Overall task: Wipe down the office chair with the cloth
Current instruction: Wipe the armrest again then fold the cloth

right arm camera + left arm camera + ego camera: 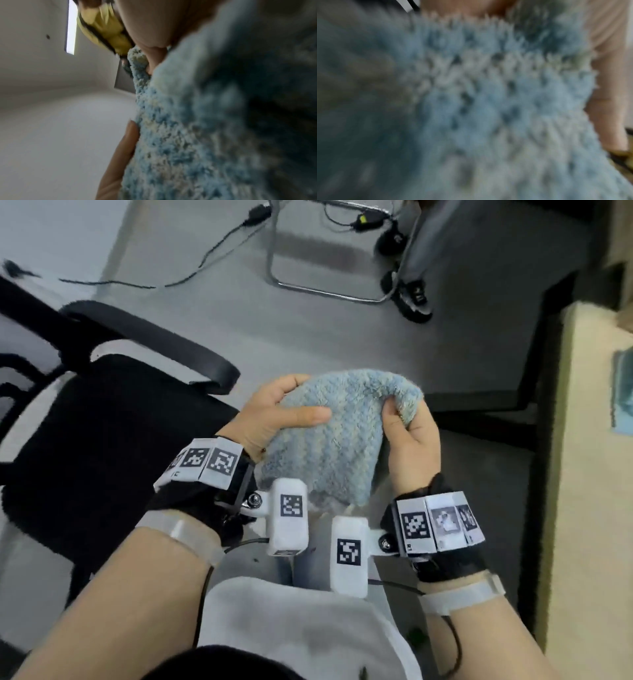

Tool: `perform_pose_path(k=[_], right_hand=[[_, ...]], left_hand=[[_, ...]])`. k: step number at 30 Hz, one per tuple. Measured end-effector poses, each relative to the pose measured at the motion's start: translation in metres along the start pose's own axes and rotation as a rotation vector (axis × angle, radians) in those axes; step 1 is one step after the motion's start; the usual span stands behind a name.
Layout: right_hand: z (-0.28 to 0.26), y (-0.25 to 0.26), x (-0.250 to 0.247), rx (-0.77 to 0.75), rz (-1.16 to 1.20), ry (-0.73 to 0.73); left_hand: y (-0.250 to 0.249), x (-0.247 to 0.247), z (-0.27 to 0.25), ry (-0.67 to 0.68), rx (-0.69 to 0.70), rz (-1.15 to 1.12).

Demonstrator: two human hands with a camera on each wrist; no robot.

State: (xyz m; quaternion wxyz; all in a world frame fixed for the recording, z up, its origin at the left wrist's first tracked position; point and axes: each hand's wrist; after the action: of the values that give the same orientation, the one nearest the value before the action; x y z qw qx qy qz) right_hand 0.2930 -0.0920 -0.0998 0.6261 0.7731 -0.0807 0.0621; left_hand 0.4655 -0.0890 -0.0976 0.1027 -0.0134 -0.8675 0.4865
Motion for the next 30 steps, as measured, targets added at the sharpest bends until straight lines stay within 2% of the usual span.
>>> perform_pose_path(k=[4,7,12,15,18,23,30], right_hand=[[-0.035,0.035,-0.098,-0.061,0.056,-0.372],[-0.063,0.046,-0.158,-0.05,0.143,-0.599],[-0.117,0.049,-0.252,0.014,0.348,-0.996],[-0.145,0.045,-0.284,0.014,0.507,-1.121],[-0.163,0.041,-0.297,0.013,0.619,-1.204],[-0.179,0.031,-0.308,0.124,0.49,-1.354],[-0.172,0.035,-0.302,0.157,0.337,-1.519]], left_hand=[[-0.023,0.108,0.031,0.303,-0.054,0.149],[-0.031,0.188,0.047,0.471,-0.054,0.266],[-0.023,0.324,0.062,0.673,-0.063,0.519],[-0.01,0.385,0.066,0.797,-0.043,0.724],[0.003,0.427,0.07,0.908,-0.078,0.848],[0.024,0.464,0.074,1.077,-0.073,0.975],[0.026,0.484,0.088,1.236,0.065,1.116]])
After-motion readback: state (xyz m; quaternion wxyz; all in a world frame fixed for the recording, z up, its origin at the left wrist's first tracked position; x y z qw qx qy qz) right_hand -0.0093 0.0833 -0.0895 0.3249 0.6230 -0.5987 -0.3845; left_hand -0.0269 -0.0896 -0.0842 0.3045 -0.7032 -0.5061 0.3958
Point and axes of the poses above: each hand's wrist, its own z-axis towards the middle knuckle, its own x-axis out of the palm, y = z × x, and after that the axes turned 11 degrees about z, right-handed
